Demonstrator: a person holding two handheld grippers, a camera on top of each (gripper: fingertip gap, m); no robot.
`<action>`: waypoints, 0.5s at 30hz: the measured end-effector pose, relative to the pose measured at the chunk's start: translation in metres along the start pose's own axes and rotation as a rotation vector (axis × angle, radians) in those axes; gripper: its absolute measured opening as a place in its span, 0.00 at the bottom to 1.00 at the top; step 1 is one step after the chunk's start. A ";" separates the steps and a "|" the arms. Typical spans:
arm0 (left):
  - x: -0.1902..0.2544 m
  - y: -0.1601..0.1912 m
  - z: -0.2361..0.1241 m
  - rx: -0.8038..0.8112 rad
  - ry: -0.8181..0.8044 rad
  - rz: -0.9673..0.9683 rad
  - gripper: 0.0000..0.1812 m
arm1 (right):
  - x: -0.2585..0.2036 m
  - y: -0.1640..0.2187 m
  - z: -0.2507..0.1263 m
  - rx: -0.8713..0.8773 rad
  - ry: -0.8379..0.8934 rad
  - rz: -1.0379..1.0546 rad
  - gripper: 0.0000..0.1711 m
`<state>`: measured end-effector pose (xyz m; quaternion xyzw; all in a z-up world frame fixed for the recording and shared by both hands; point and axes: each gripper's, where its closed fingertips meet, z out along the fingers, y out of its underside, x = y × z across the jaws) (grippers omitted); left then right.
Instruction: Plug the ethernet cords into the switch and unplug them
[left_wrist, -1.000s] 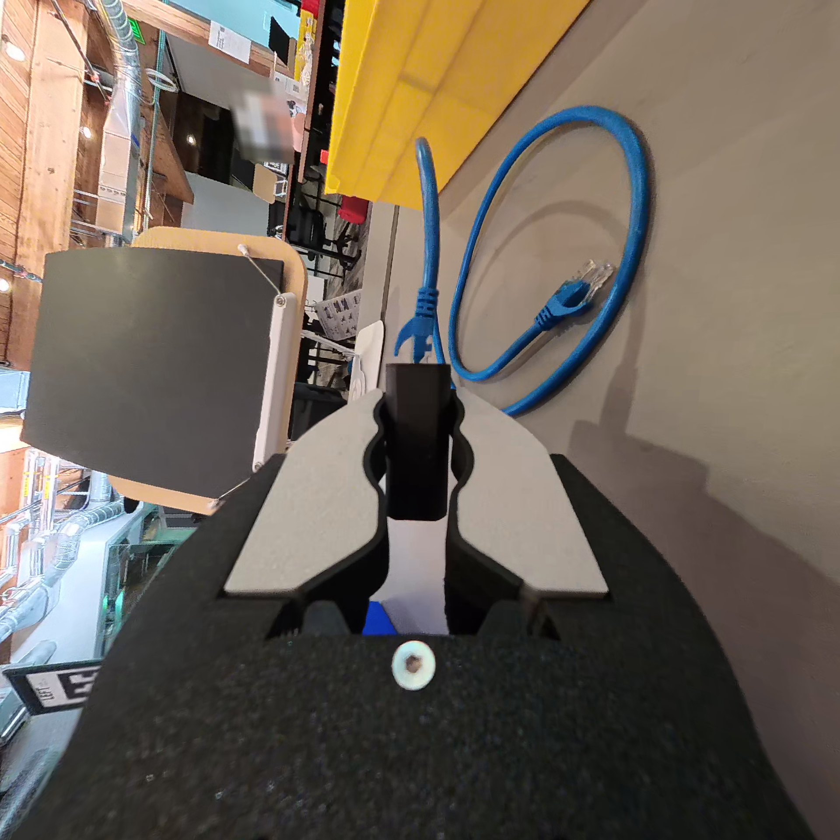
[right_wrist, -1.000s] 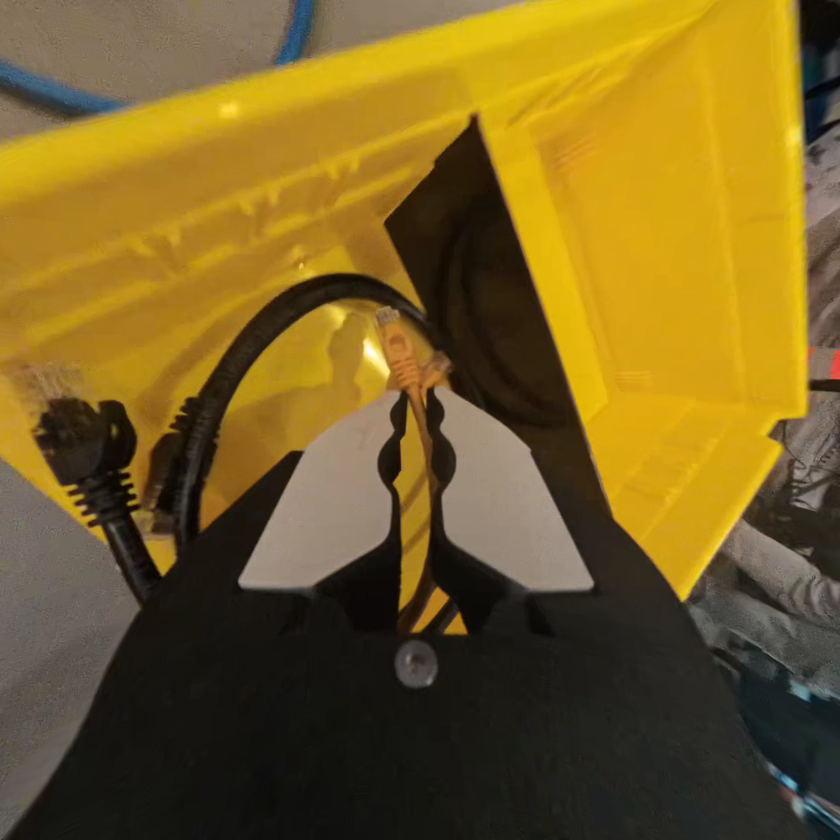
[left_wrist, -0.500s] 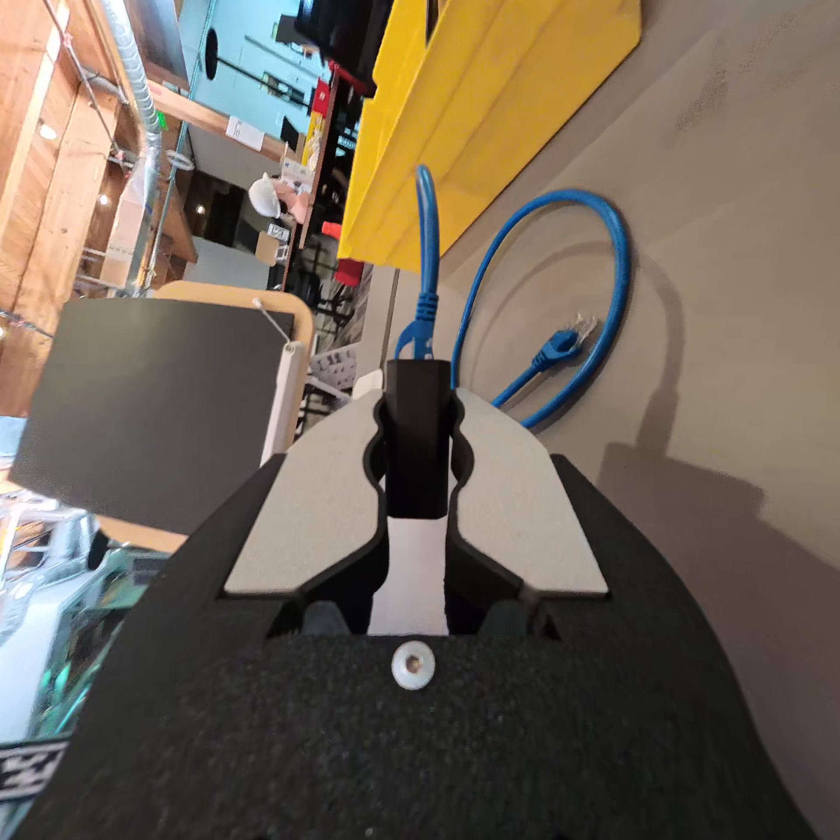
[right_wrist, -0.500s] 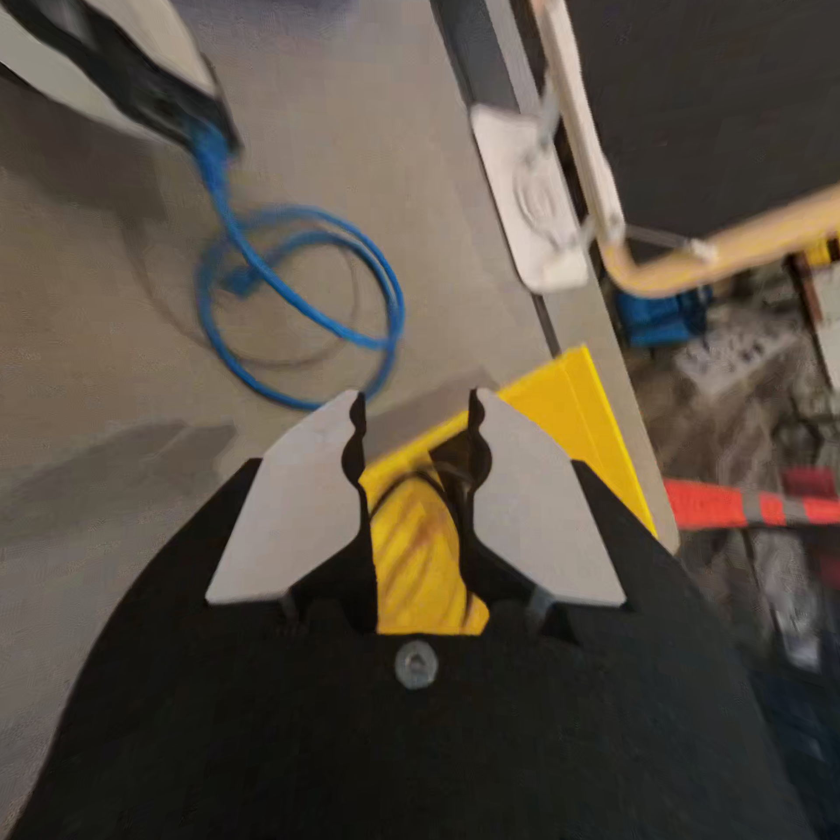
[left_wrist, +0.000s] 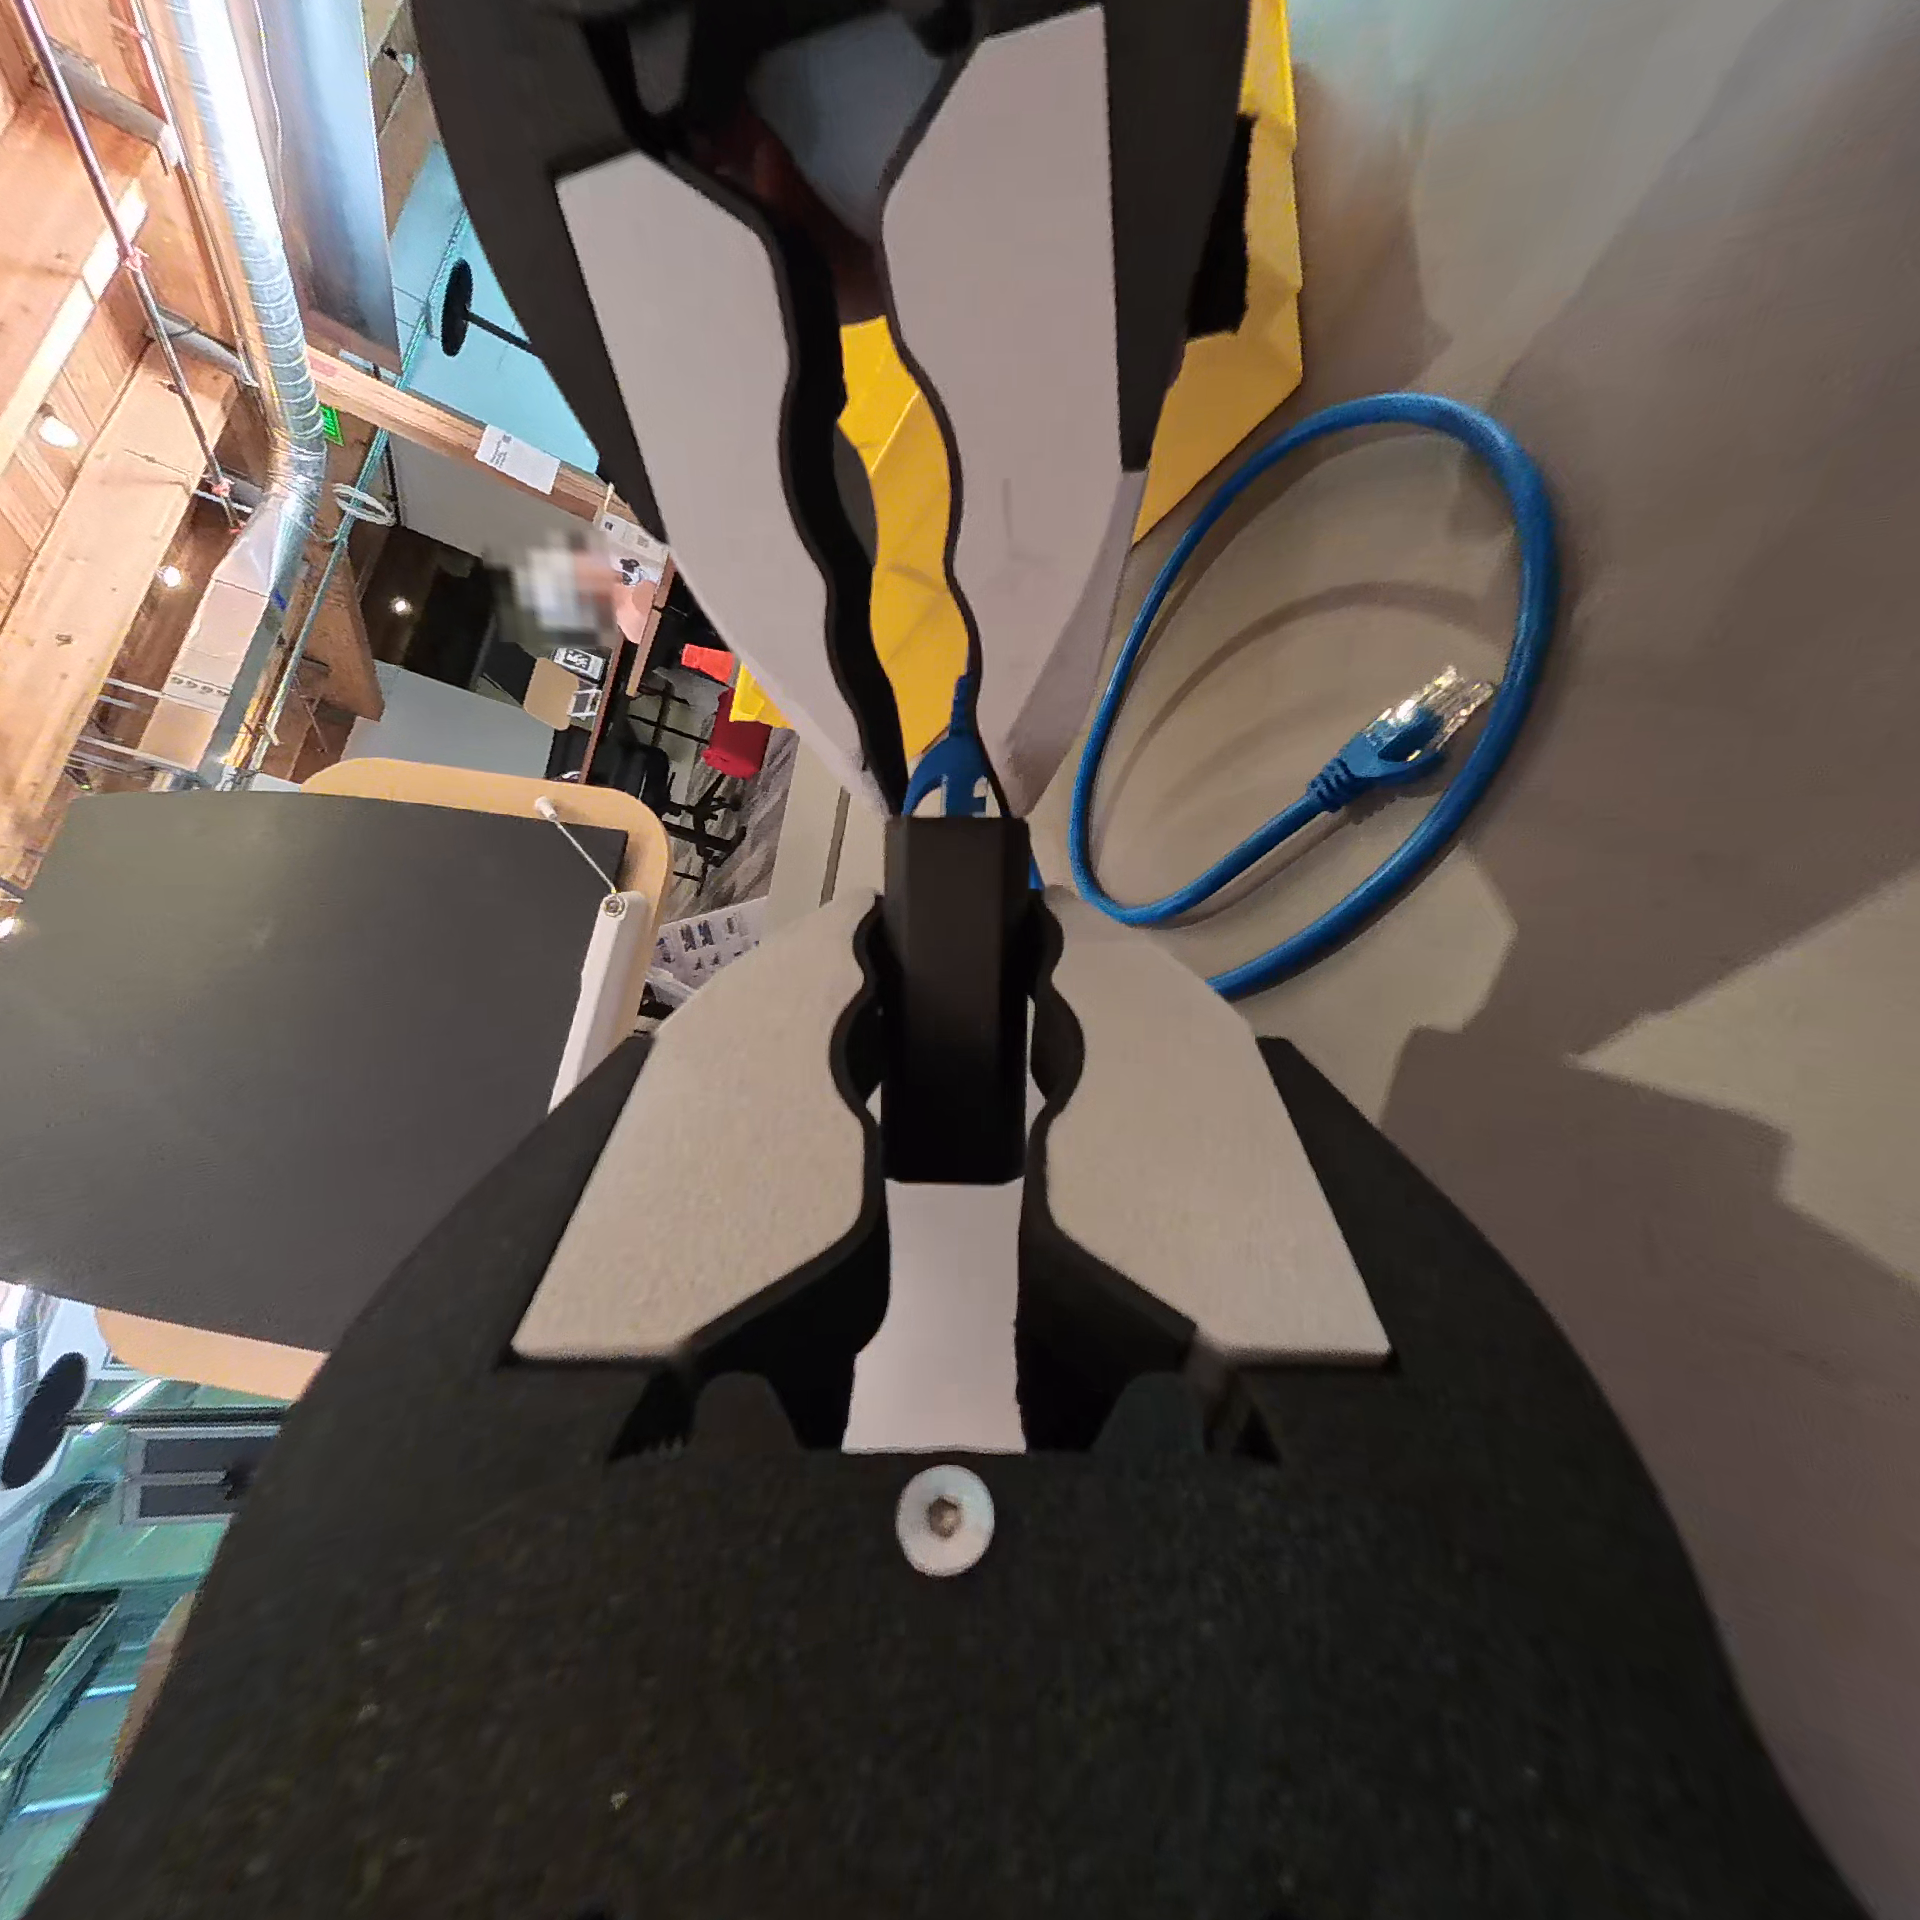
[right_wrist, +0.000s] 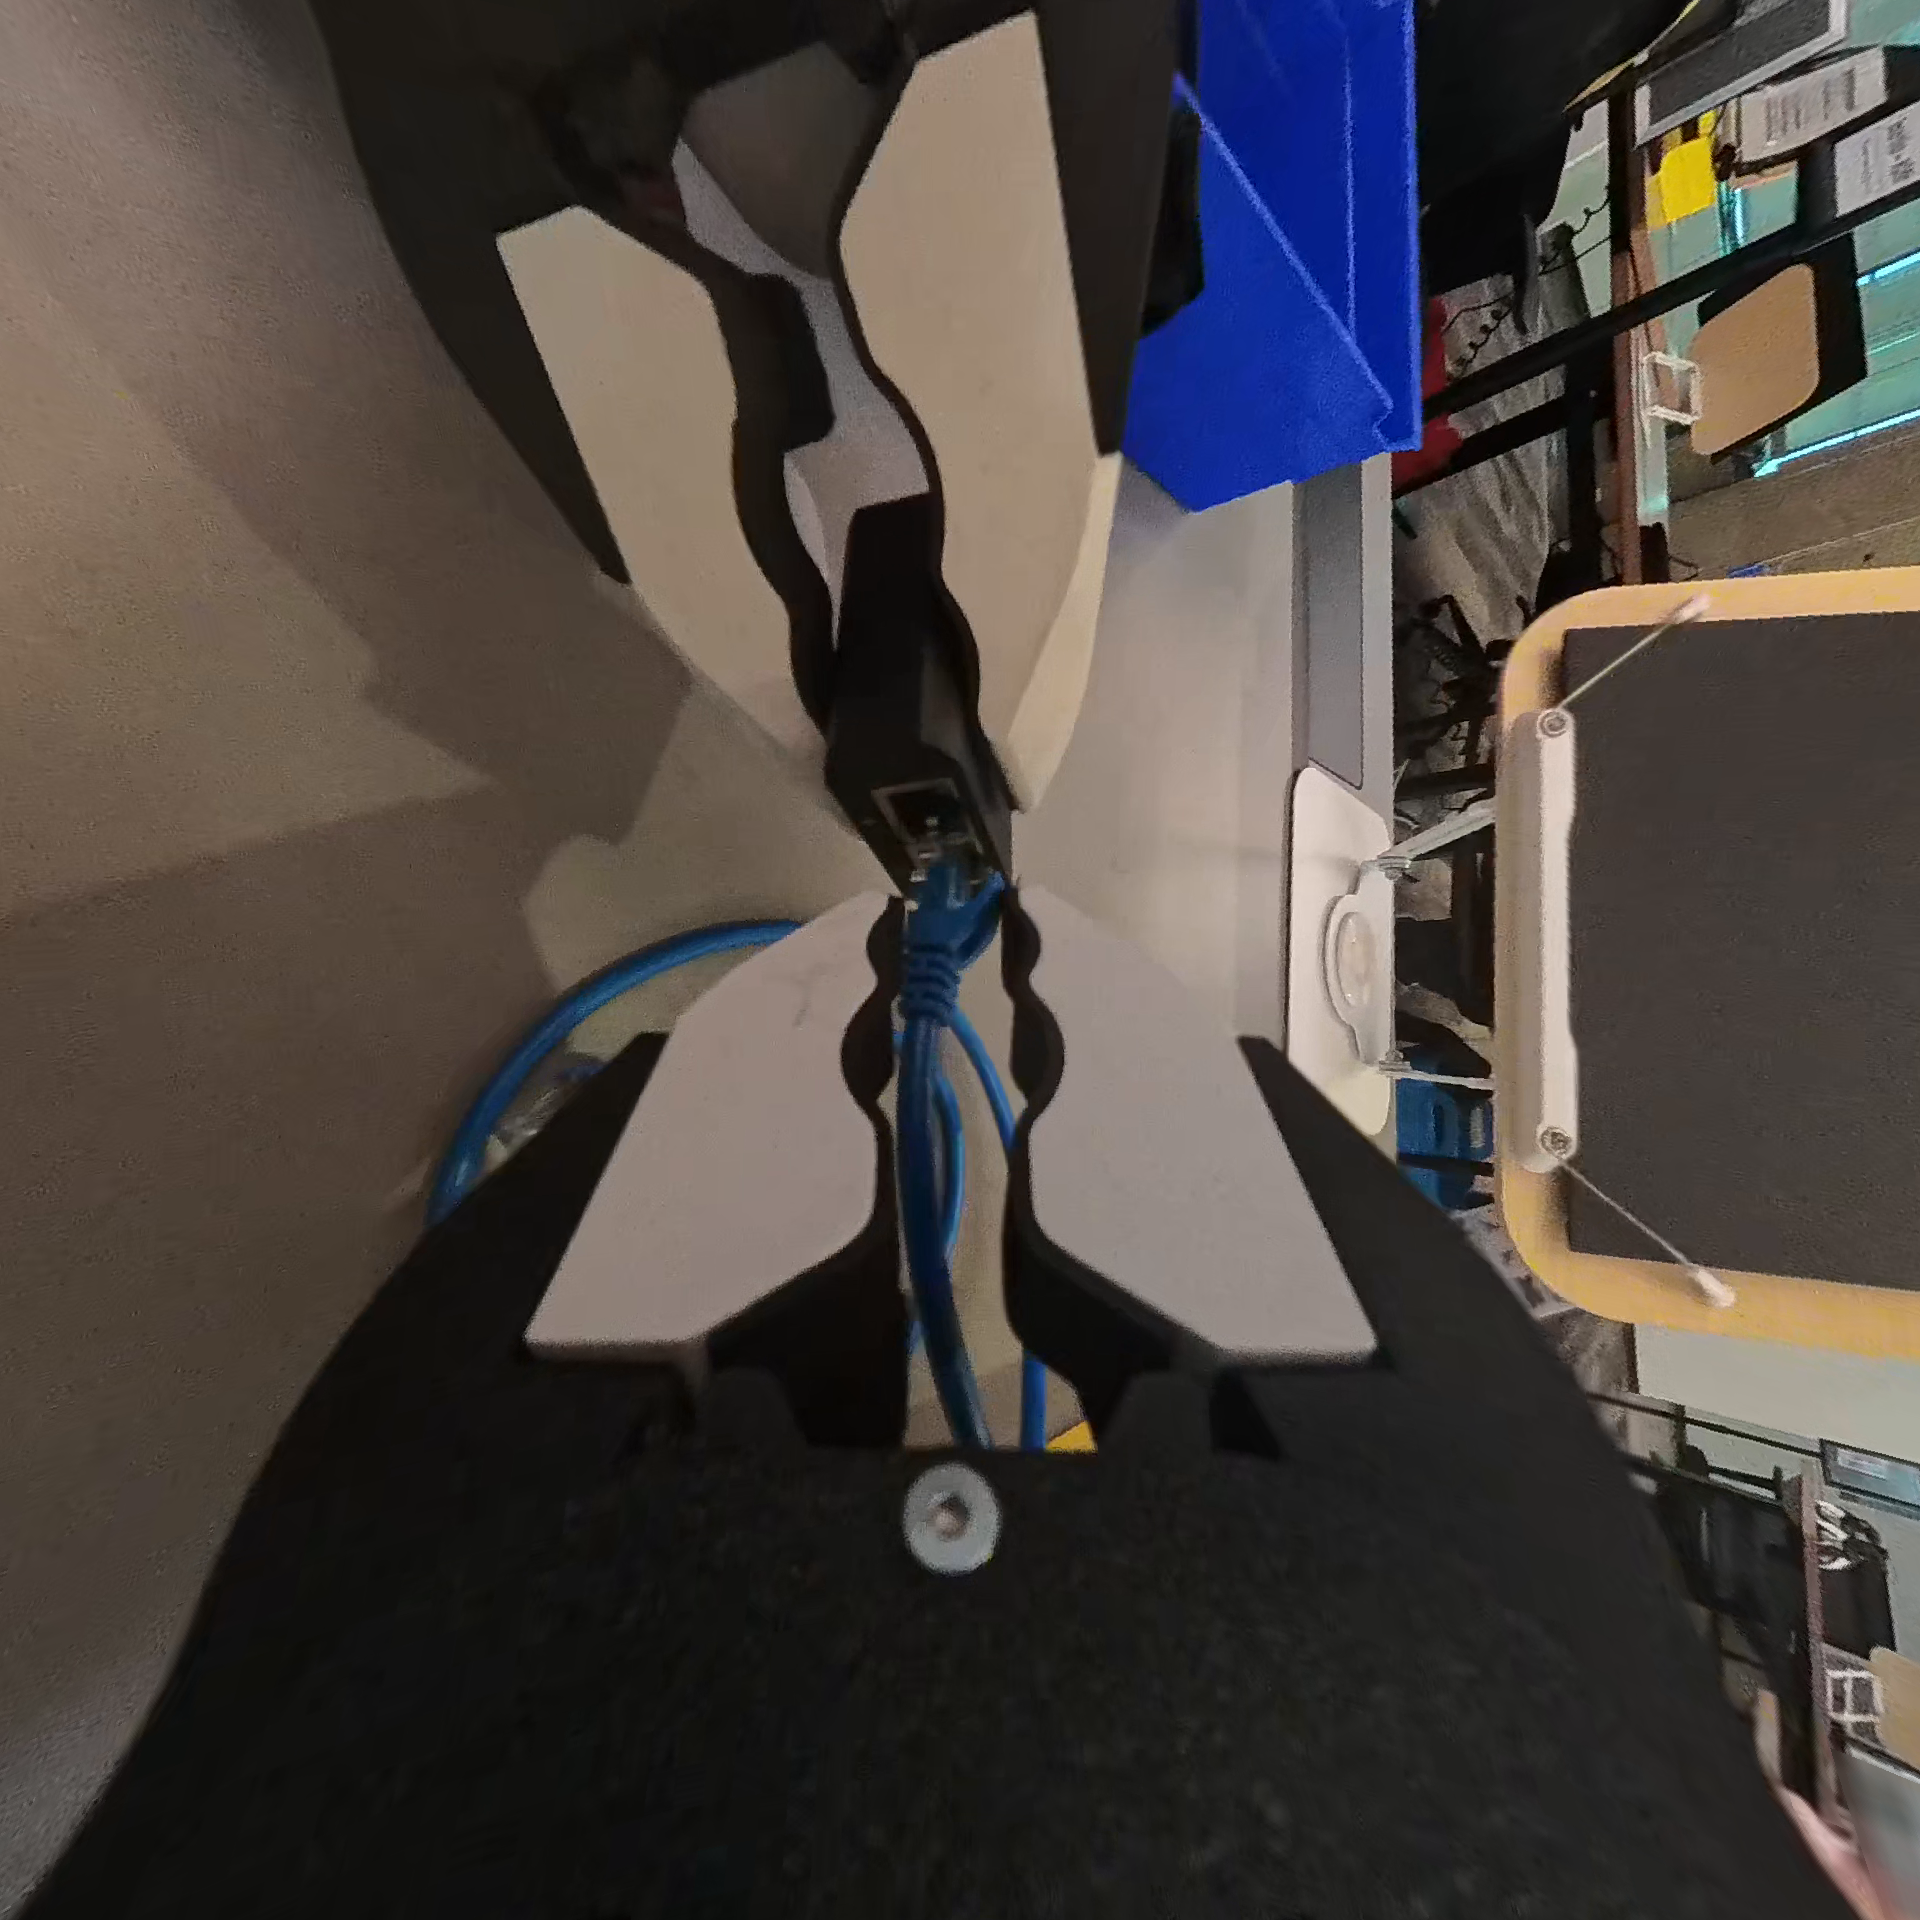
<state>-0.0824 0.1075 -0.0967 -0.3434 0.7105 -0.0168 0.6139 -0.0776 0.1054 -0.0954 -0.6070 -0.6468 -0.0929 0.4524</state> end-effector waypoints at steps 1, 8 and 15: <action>-0.001 0.002 0.001 -0.011 -0.004 -0.004 0.13 | 0.001 -0.001 0.000 0.001 0.014 -0.011 0.10; 0.017 0.021 0.011 -0.147 0.097 -0.075 0.13 | -0.009 0.006 0.009 -0.088 0.027 -0.107 0.08; 0.023 0.020 0.012 -0.151 0.132 -0.069 0.13 | -0.015 0.008 0.009 -0.079 -0.010 -0.094 0.08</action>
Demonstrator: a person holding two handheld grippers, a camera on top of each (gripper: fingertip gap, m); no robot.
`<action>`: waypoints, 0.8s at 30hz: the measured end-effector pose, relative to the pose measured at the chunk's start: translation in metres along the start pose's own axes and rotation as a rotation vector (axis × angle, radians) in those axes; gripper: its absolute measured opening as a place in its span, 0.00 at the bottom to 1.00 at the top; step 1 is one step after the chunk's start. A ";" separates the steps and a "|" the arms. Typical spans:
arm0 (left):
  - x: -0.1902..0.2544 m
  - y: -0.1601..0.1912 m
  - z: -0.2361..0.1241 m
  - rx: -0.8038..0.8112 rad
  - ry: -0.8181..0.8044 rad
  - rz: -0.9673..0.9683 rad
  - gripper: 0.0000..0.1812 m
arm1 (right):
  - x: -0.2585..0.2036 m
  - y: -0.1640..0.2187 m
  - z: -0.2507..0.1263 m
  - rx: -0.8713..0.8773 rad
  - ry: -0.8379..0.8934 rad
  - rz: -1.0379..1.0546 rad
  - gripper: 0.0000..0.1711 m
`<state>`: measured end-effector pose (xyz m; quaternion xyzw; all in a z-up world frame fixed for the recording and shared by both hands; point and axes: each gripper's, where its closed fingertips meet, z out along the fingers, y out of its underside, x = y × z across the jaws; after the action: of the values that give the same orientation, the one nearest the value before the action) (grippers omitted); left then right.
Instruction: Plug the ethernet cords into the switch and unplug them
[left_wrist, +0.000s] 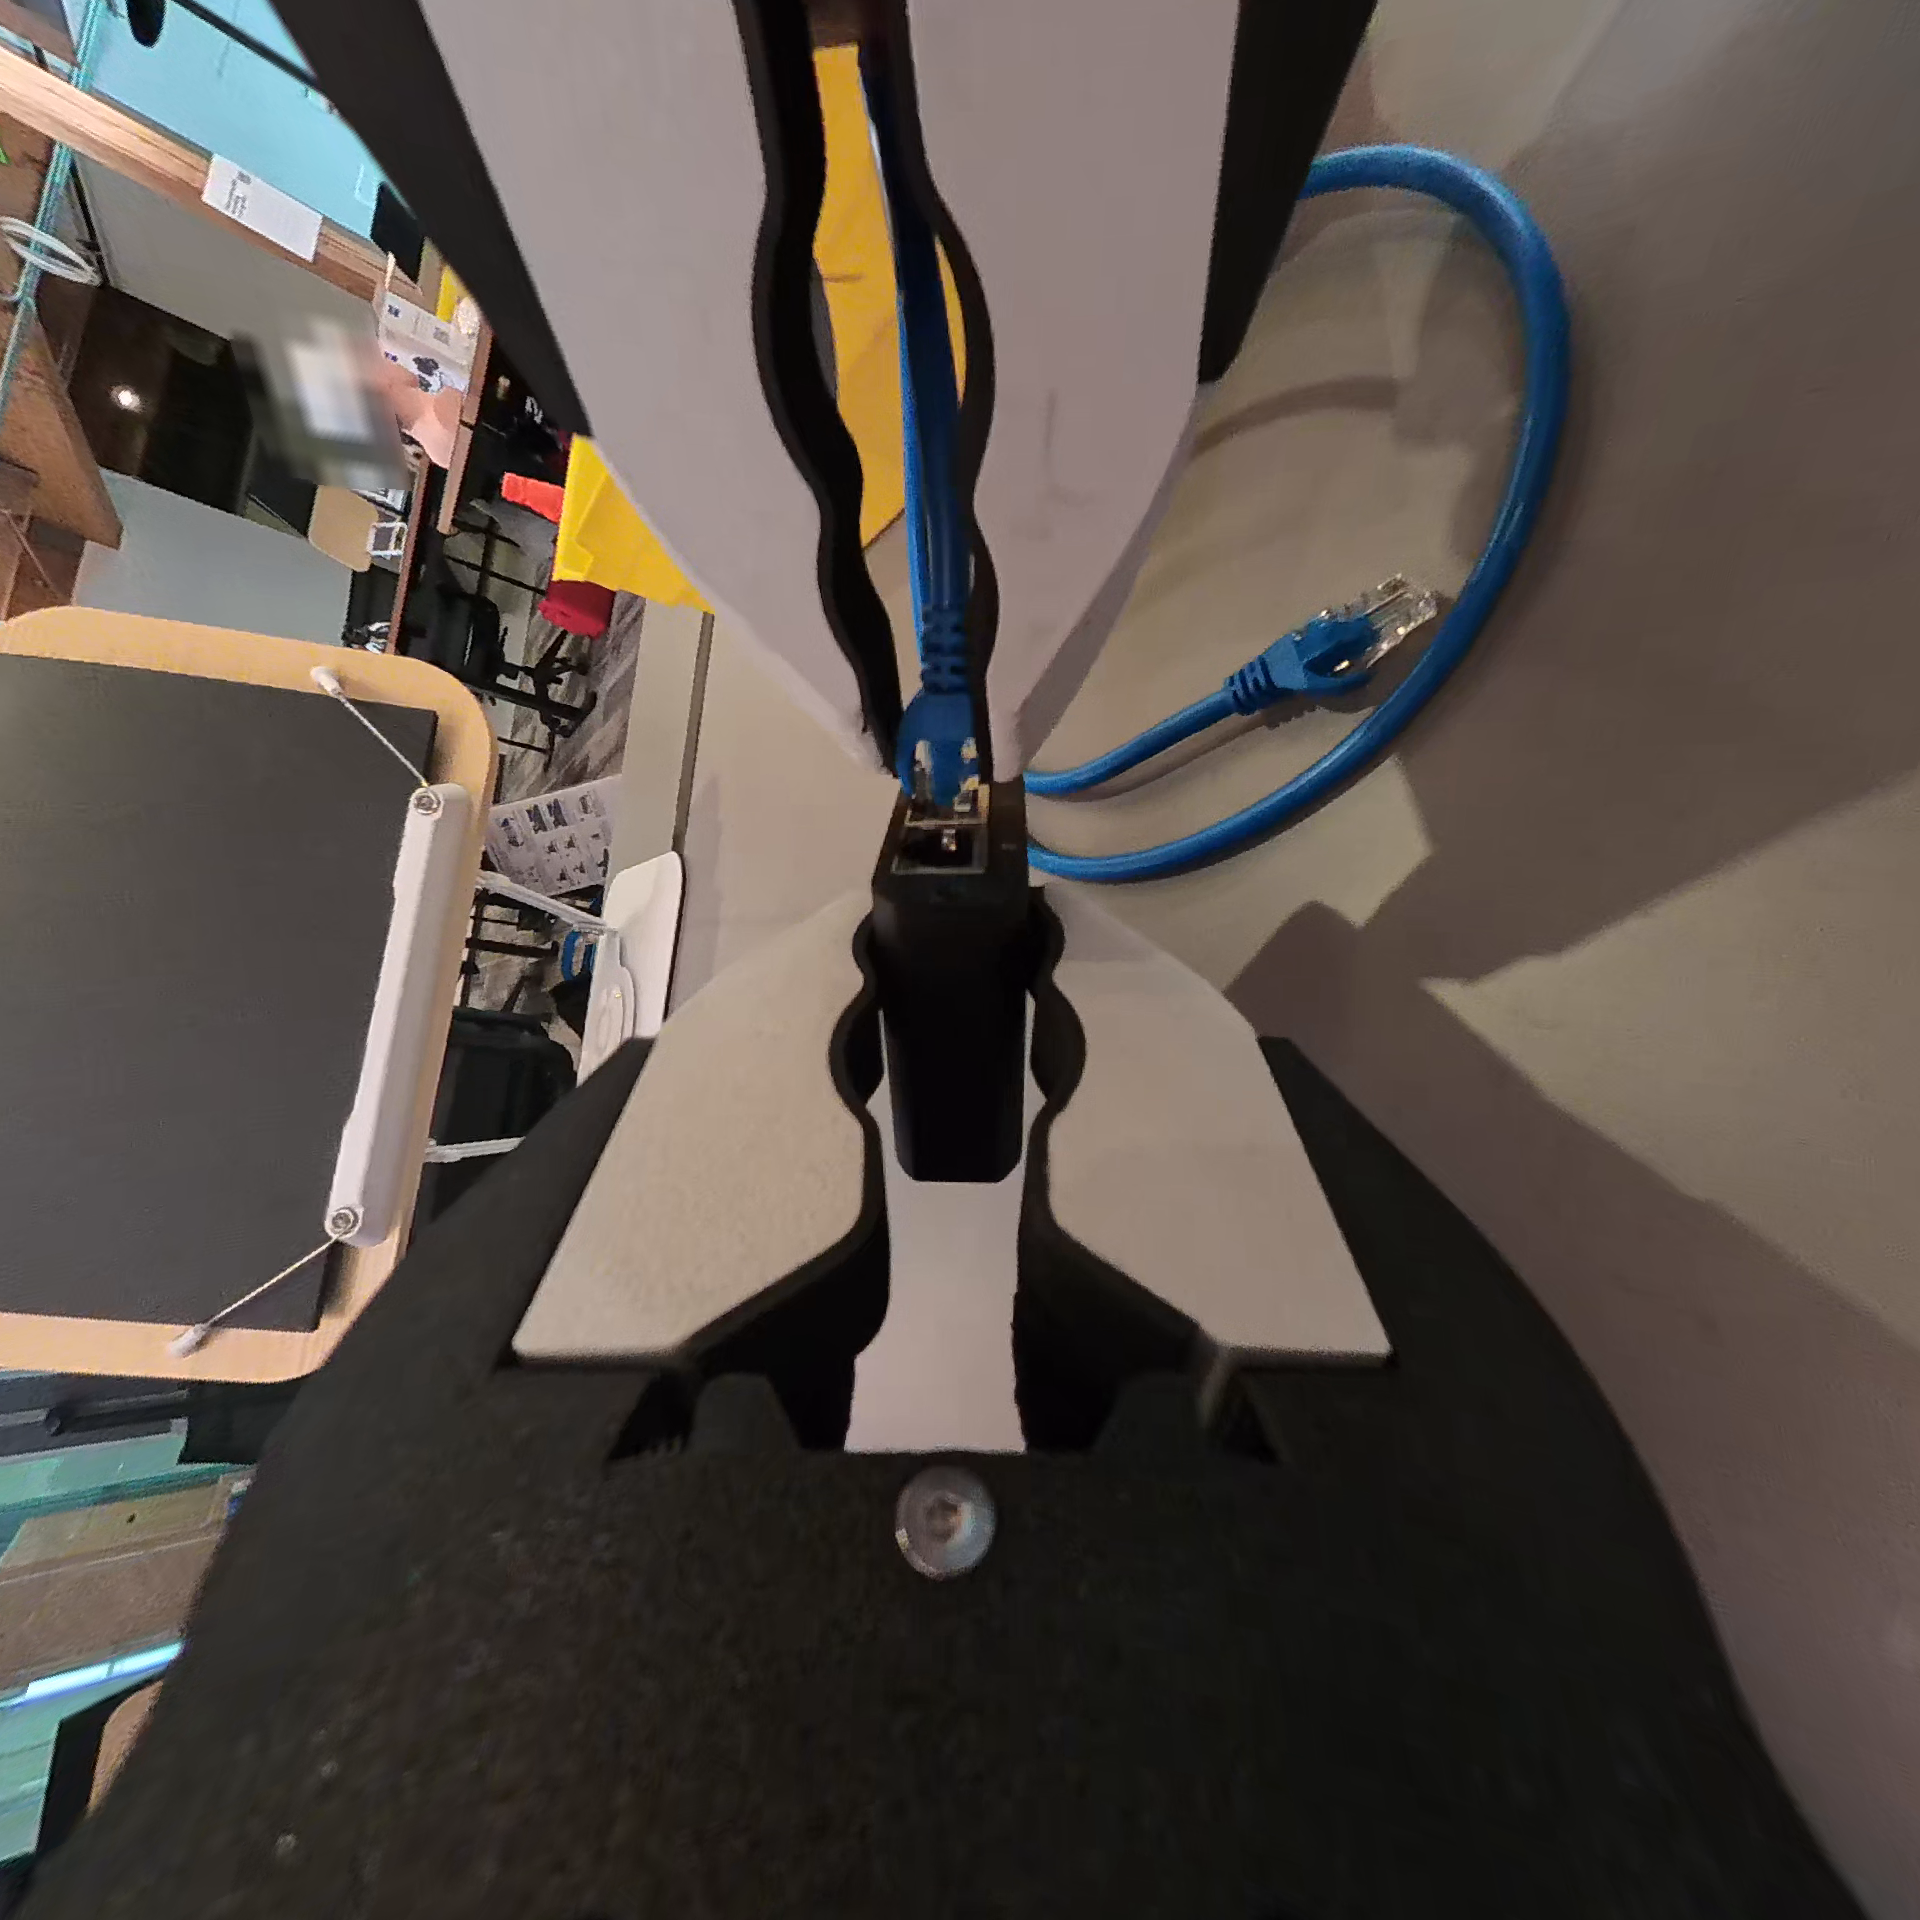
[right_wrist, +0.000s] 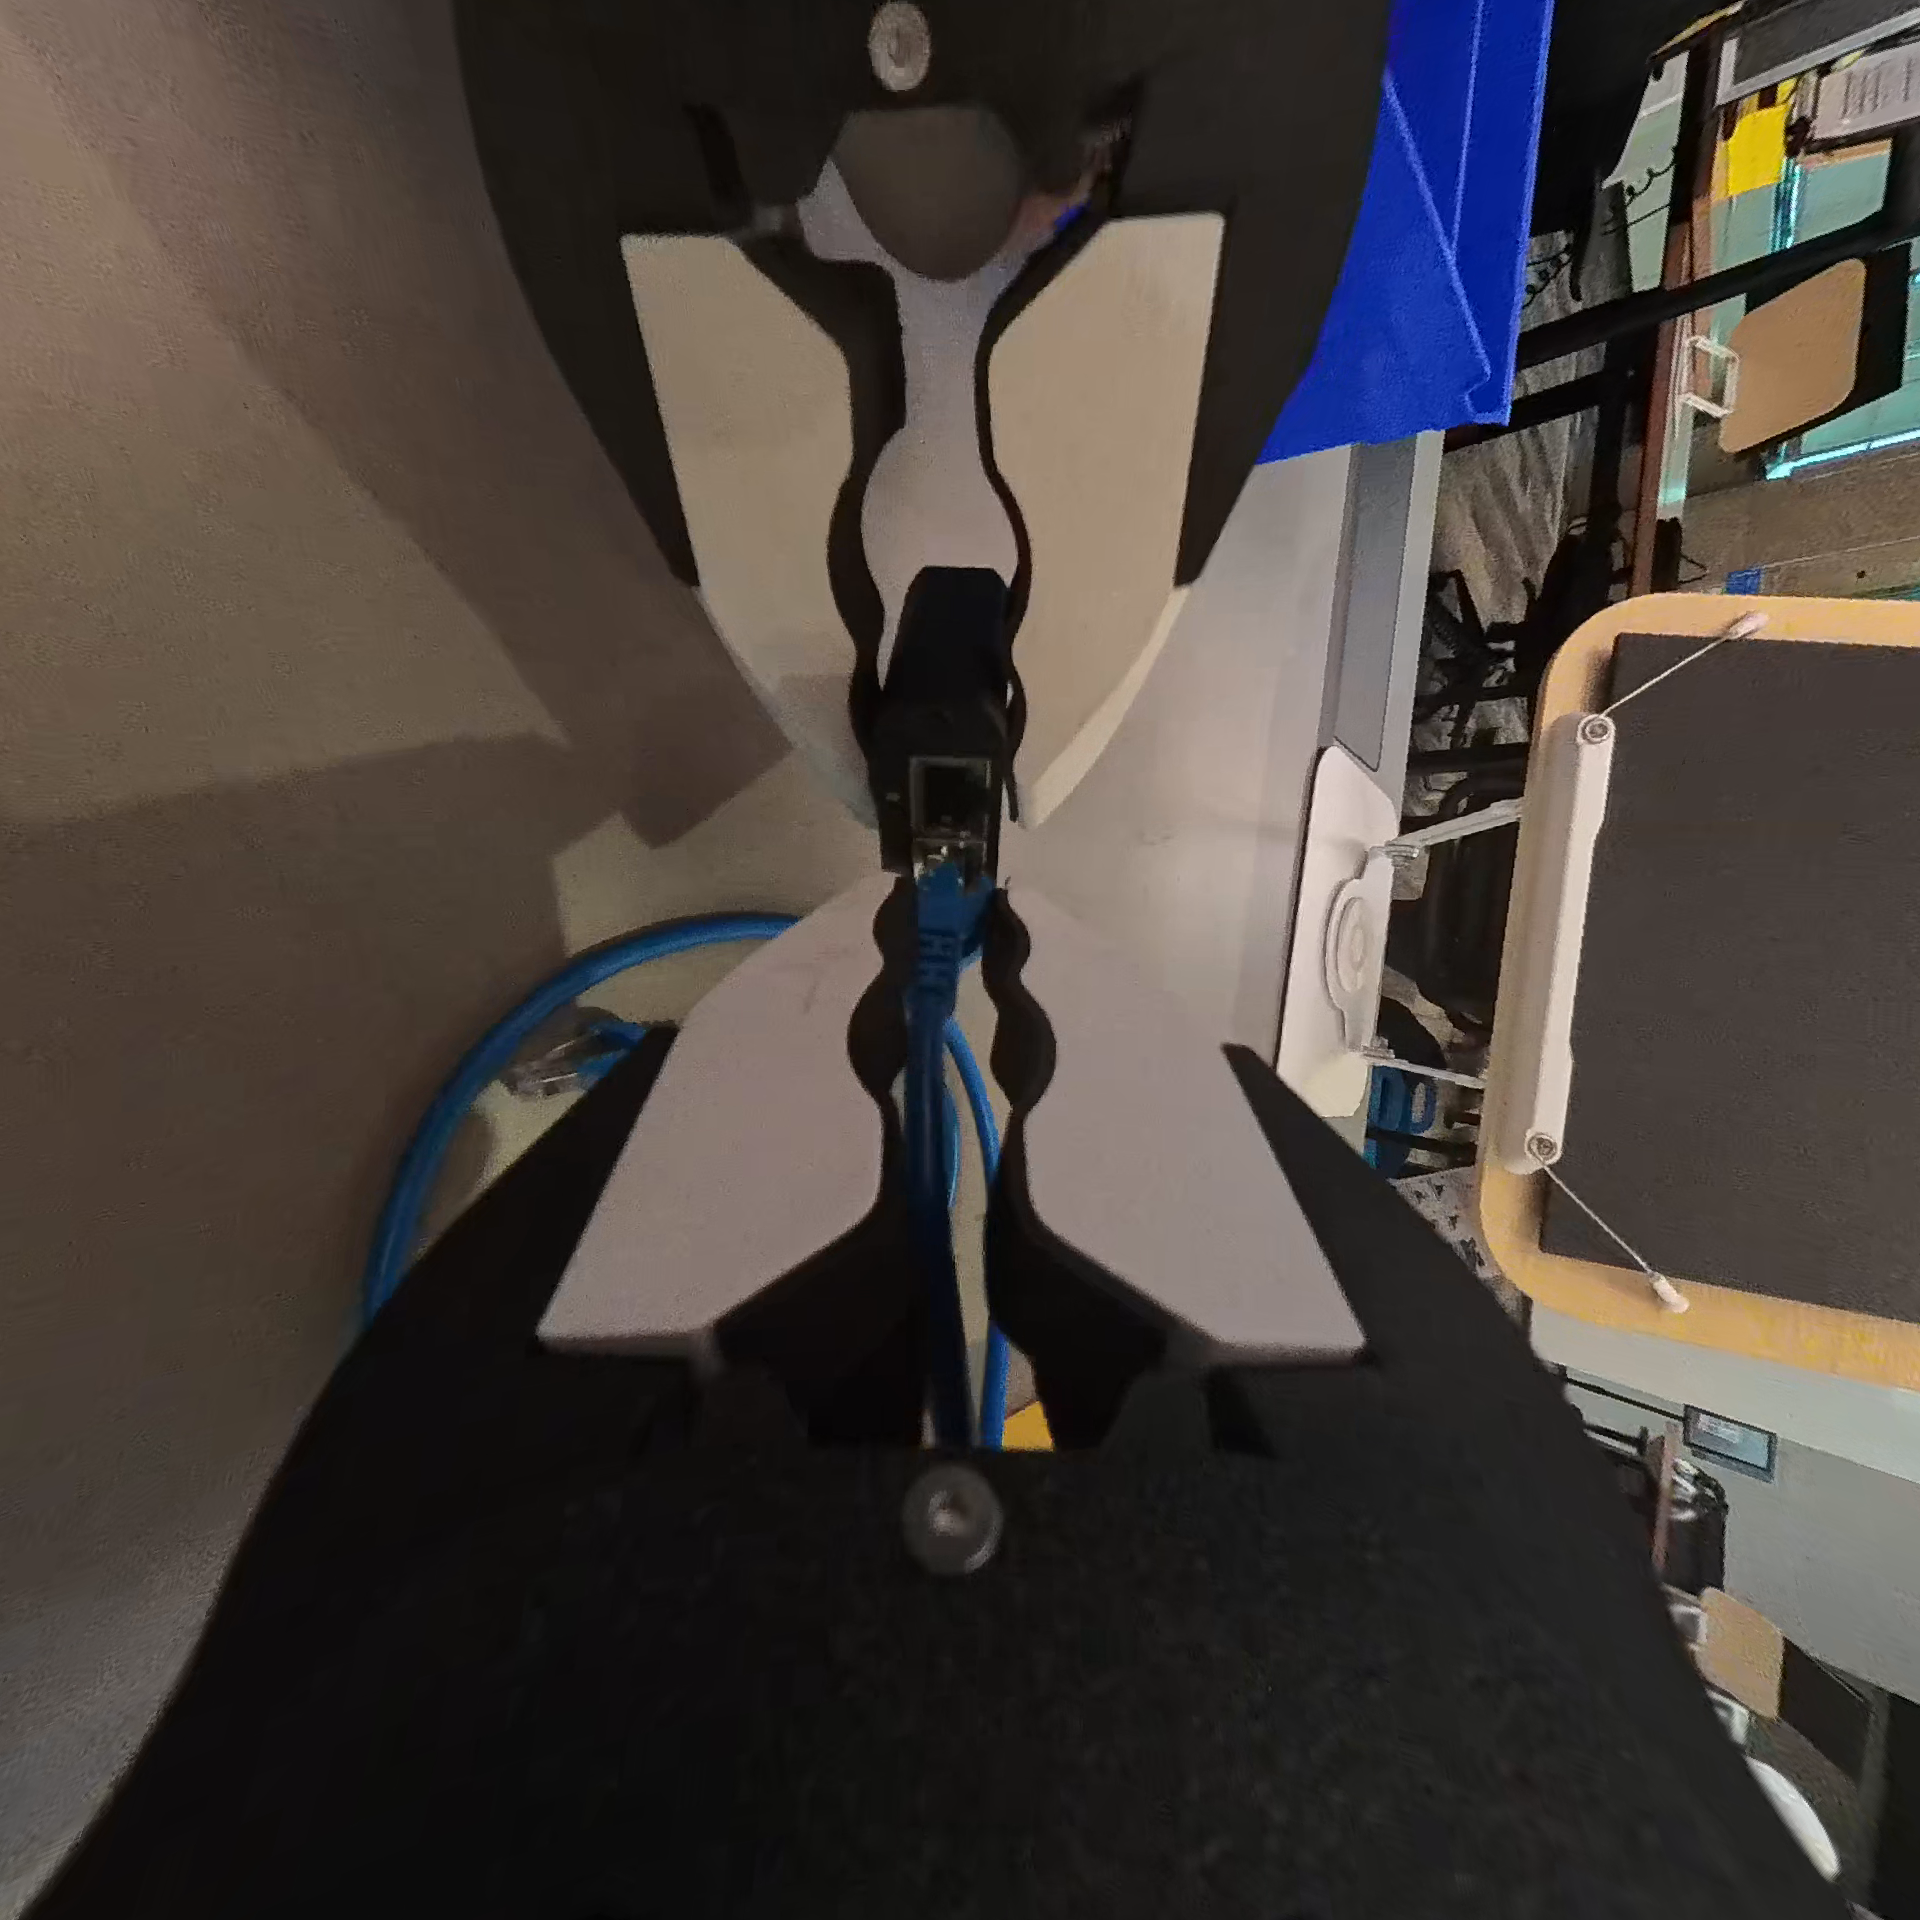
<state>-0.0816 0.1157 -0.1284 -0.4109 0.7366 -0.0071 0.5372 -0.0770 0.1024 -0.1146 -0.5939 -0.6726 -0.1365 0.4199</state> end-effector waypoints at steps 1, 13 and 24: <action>0.002 -0.001 0.000 0.002 0.012 0.004 0.13 | -0.002 0.000 -0.001 0.004 -0.006 -0.002 0.07; -0.007 -0.002 0.000 -0.018 -0.080 0.084 0.13 | 0.003 0.005 0.001 0.031 -0.020 0.160 0.09; -0.025 0.001 -0.010 -0.049 -0.248 0.210 0.13 | 0.014 -0.007 -0.003 0.266 -0.208 0.971 0.08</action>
<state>-0.0876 0.1275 -0.1049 -0.3423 0.7036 0.1179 0.6114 -0.0814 0.1079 -0.1004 -0.7896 -0.3692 0.2208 0.4375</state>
